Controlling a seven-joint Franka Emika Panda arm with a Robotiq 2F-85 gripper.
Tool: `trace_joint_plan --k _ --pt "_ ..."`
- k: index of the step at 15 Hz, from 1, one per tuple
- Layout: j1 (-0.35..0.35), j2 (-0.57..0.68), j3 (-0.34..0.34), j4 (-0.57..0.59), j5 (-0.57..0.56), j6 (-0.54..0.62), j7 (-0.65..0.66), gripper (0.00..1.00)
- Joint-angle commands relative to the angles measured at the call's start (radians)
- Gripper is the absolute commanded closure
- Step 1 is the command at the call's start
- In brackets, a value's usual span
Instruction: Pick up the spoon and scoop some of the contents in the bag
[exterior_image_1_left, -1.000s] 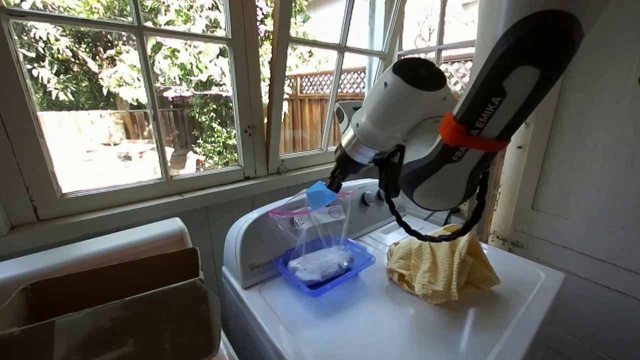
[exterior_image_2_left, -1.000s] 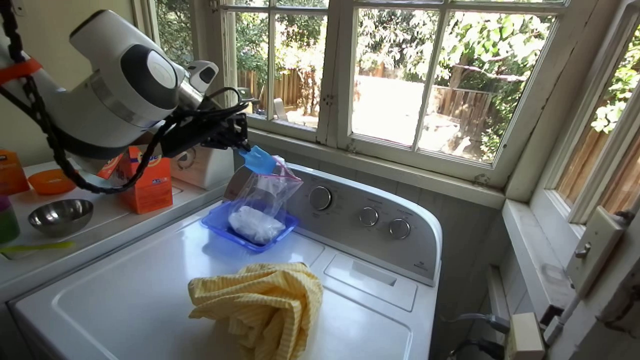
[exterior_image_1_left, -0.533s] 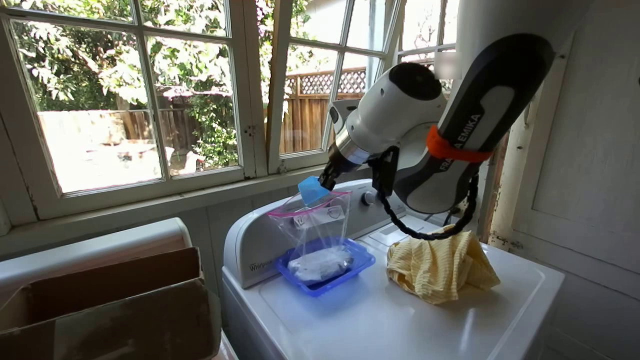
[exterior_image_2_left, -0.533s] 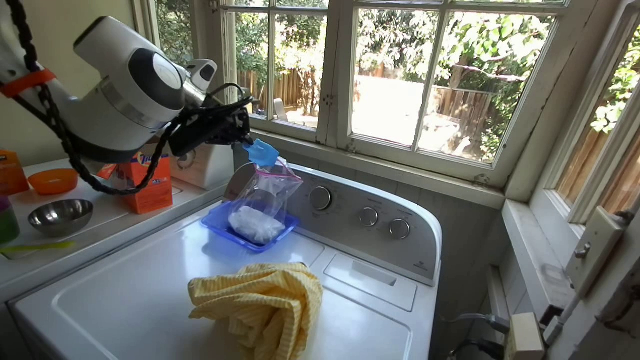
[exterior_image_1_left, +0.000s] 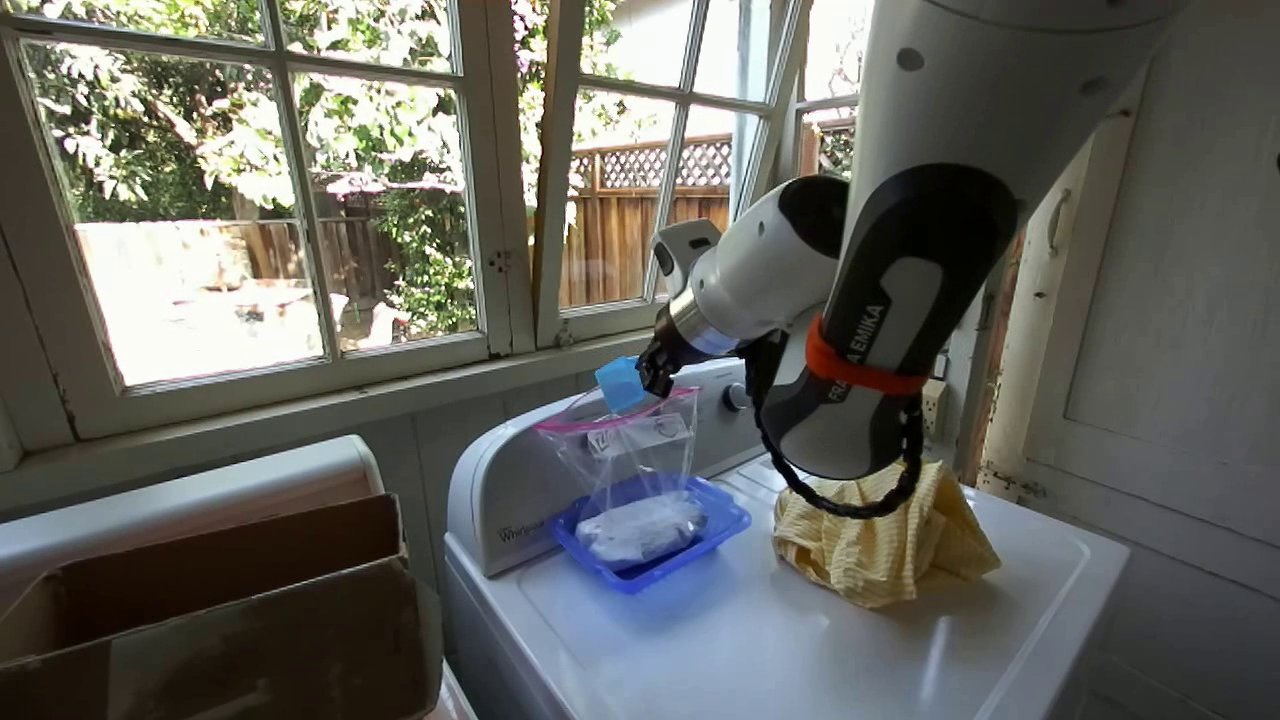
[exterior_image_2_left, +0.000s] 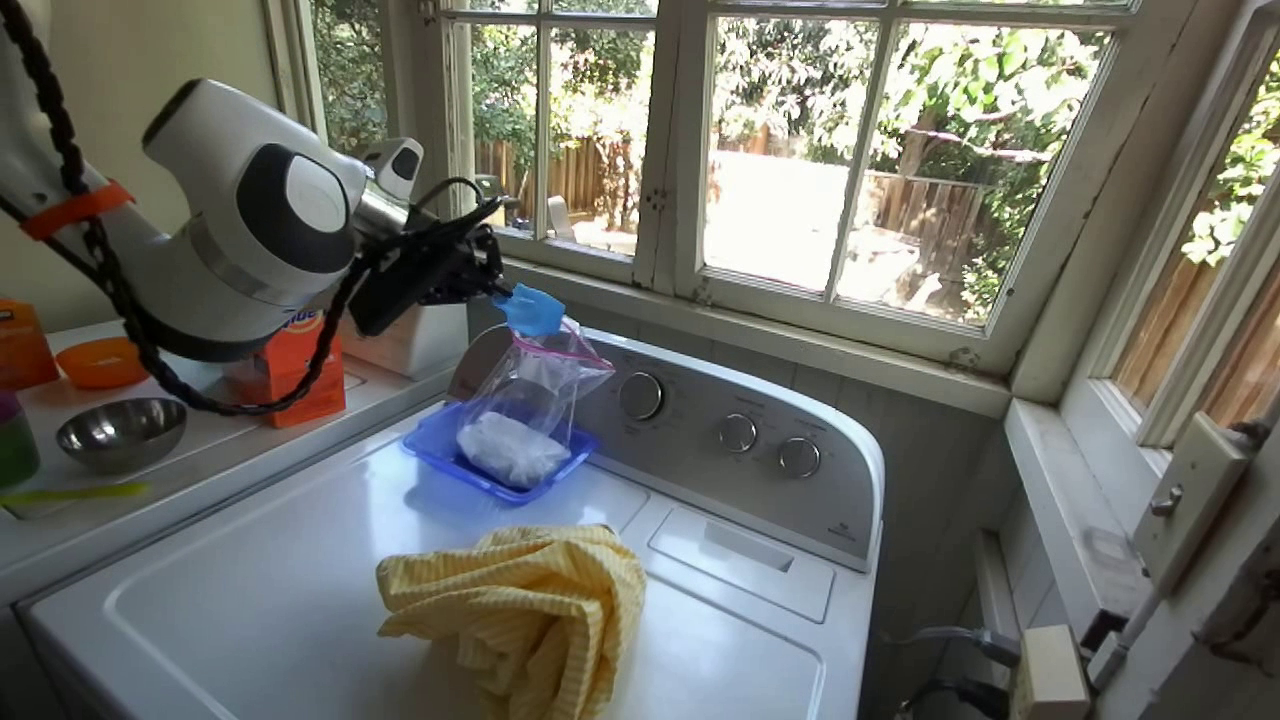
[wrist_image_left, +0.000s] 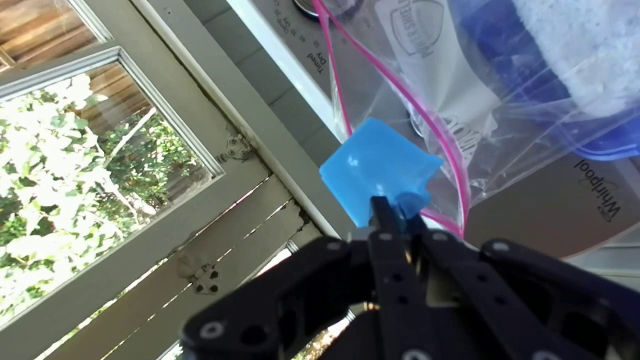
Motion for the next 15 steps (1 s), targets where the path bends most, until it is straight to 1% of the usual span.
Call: trace_joint_plan --k 1,2,4,7,10,13,15 --pt "-0.028 -0.027 0.022 -0.011 0.046 0.027 -0.039 0.98" --pt "-0.033 -0.019 0.025 -0.014 0.049 0.022 -0.039 0.98" --pt "-0.044 0.036 0.038 -0.02 0.03 -0.008 -0.033 0.98" --pt "-0.081 0.177 0.094 -0.016 -0.002 -0.046 0.013 0.98" --pt "-0.121 0.276 0.141 -0.011 -0.018 -0.08 0.052 0.98" --pt "-0.144 0.321 0.152 -0.004 -0.026 -0.125 0.076 0.98" --pt "-0.145 0.338 0.143 0.002 -0.015 -0.163 0.067 0.98"
